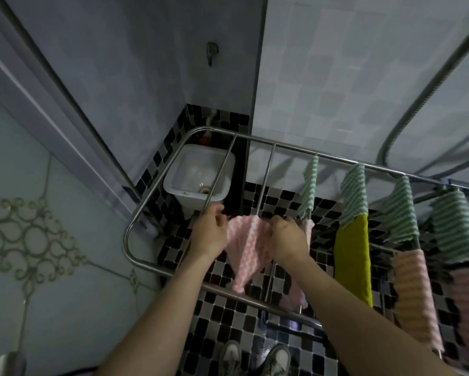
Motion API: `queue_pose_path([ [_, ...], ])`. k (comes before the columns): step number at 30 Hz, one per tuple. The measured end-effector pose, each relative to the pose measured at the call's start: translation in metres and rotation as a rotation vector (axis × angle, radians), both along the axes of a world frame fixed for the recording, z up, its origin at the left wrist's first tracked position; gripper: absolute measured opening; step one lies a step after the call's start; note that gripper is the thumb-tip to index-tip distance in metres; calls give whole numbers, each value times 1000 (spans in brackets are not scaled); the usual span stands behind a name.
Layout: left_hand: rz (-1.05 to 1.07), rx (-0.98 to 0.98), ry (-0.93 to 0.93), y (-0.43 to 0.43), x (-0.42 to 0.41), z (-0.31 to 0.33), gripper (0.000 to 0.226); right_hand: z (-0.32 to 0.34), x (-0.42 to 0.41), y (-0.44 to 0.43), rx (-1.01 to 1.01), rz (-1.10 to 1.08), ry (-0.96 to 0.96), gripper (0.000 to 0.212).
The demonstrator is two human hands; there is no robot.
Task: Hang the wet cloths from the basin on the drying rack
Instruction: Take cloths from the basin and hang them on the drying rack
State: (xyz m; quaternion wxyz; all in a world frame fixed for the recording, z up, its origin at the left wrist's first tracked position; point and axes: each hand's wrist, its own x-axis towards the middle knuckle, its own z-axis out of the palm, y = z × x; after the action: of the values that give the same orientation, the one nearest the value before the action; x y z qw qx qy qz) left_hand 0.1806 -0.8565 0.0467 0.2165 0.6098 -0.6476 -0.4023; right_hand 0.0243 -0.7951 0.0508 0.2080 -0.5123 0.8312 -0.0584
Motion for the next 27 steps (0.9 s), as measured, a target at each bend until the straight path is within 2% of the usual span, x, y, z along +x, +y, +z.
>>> queue_pose_path([
  [2,-43,-10,-9,8,0,4,30,-2,-1,-4,3,-19,-15,24],
  [4,-168,63,-16,22,1,8,36,-3,2,-6,12,-41,-32,23],
  [7,-397,218,-78,46,2,10,65,-4,5,-4,-46,-43,7,35],
  [8,-443,224,-96,50,2,8,73,-1,6,-3,-92,-64,-28,37],
  [10,-480,172,-96,55,3,5,85,2,8,-2,-174,-142,-244,34],
  [12,-514,67,-141,58,2,2,97,5,12,-4,-141,-191,-425,34],
  [14,-528,-25,-196,61,-2,0,105,2,14,-6,-130,-231,-491,38],
  [16,-510,-60,-220,64,-5,0,105,-3,16,-6,-131,-283,-551,38],
  [18,-499,-38,-218,65,-2,3,91,-6,17,-5,-128,-334,-631,31],
  [21,-550,84,-212,63,7,13,76,-3,13,-5,-149,-376,-670,25],
  [25,-609,196,-241,59,15,21,93,-1,10,-11,-225,-420,-611,28],
  [27,-610,191,-265,60,15,23,91,-1,11,-14,-240,-446,-570,29],
])
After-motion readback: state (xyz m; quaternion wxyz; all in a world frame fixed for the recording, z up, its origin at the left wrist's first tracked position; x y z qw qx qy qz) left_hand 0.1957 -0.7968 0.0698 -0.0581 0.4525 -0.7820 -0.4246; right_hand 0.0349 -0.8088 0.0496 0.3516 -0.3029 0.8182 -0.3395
